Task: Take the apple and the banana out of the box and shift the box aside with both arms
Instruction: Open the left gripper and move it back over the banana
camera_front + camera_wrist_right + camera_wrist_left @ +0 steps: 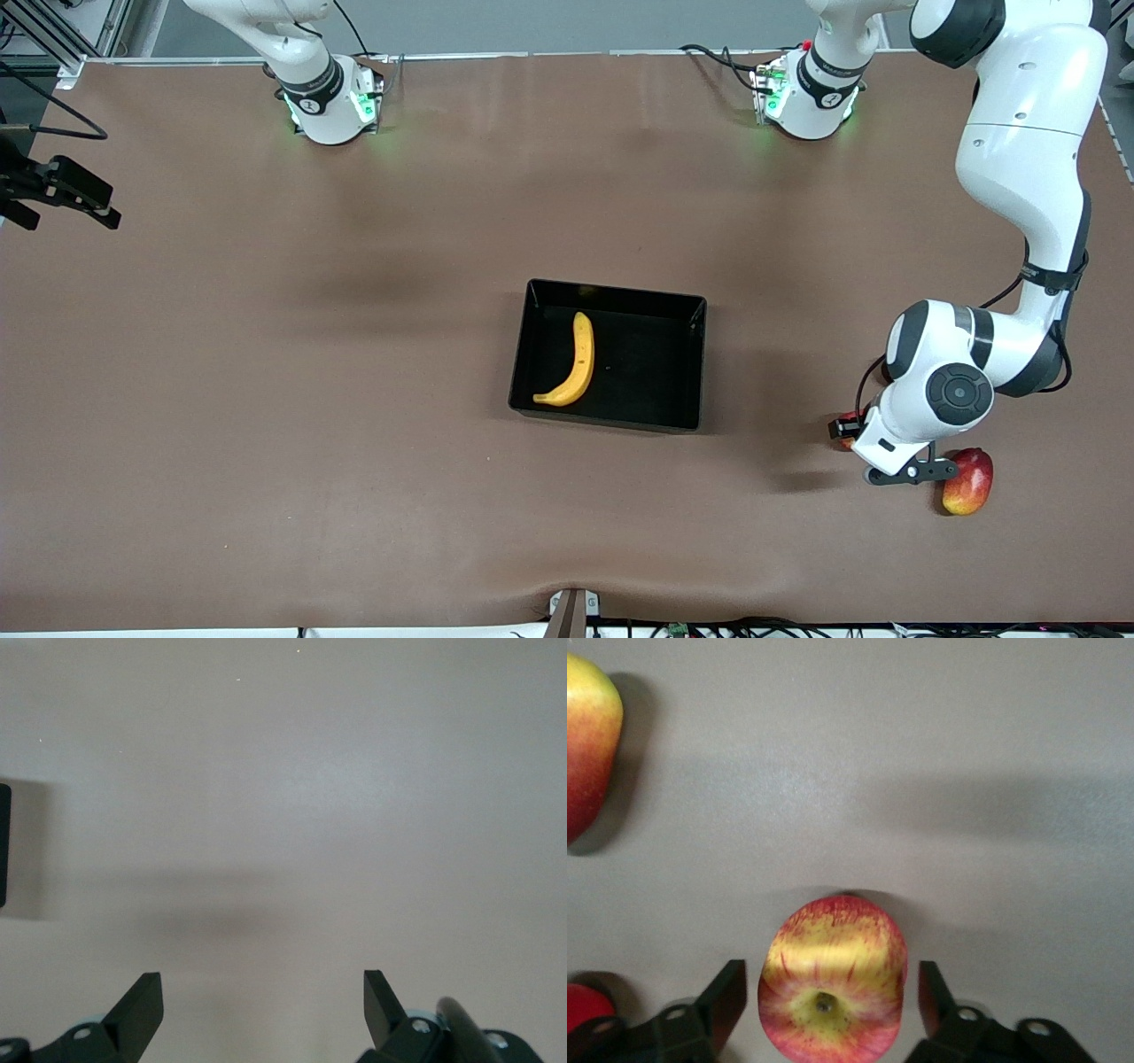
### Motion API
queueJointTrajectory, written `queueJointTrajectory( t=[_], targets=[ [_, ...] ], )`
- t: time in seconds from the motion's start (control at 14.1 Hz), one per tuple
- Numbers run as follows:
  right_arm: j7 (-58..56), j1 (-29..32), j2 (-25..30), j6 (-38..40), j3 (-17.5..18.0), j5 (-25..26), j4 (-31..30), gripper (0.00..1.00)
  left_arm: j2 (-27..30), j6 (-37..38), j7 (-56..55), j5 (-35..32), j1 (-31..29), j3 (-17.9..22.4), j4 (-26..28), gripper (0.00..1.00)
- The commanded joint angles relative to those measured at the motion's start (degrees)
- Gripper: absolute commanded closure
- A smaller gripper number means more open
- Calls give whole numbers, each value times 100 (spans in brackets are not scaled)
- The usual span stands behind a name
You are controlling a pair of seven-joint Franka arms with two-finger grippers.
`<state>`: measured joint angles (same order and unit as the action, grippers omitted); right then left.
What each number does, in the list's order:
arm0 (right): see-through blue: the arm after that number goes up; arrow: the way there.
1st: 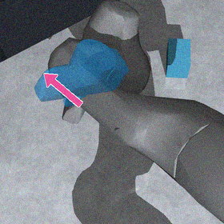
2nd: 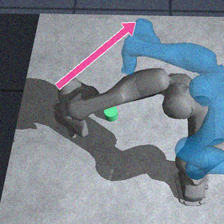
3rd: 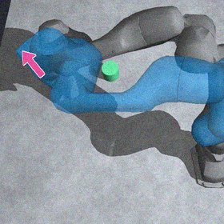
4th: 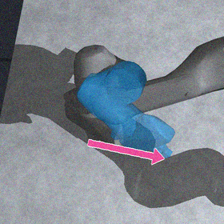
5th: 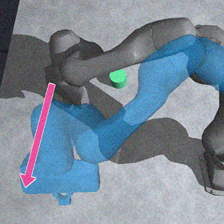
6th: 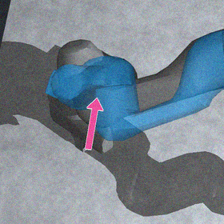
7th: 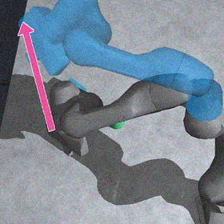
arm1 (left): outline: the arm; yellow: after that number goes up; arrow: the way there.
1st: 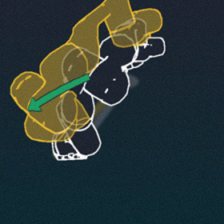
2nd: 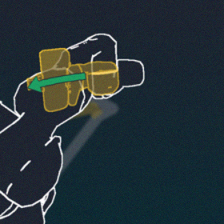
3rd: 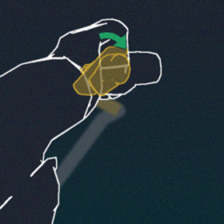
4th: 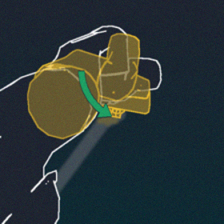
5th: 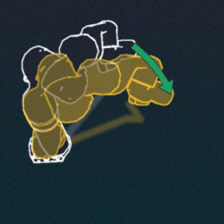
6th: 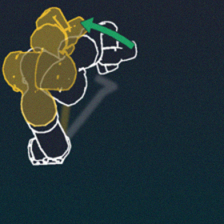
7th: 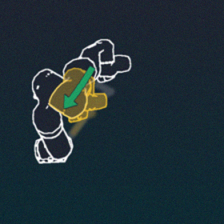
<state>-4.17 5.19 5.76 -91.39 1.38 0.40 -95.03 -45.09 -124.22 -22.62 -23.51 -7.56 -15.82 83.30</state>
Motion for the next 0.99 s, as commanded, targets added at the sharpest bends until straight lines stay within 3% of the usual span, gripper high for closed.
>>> queueJointTrajectory(
  t=[0.0, 0.28, 0.57, 0.92],
  targets=[
    [-49, 123, -4, 42, 90, -57, 82, 0, 315, 117, -76, -57, 9, -131, 2, 0],
    [-58, 114, -4, 42, 99, -48, 90, 0, 887, 731, -76, -66, 36, -815, -6, 0],
    [-58, 131, -13, 42, 99, -57, 90, 0, 958, 864, -312, -75, 175, -1721, 11, 0],
    [-67, 149, -39, 42, 90, -48, 116, 0, 538, 541, -1682, -127, 1545, -1714, -234, 0]
  ],
)
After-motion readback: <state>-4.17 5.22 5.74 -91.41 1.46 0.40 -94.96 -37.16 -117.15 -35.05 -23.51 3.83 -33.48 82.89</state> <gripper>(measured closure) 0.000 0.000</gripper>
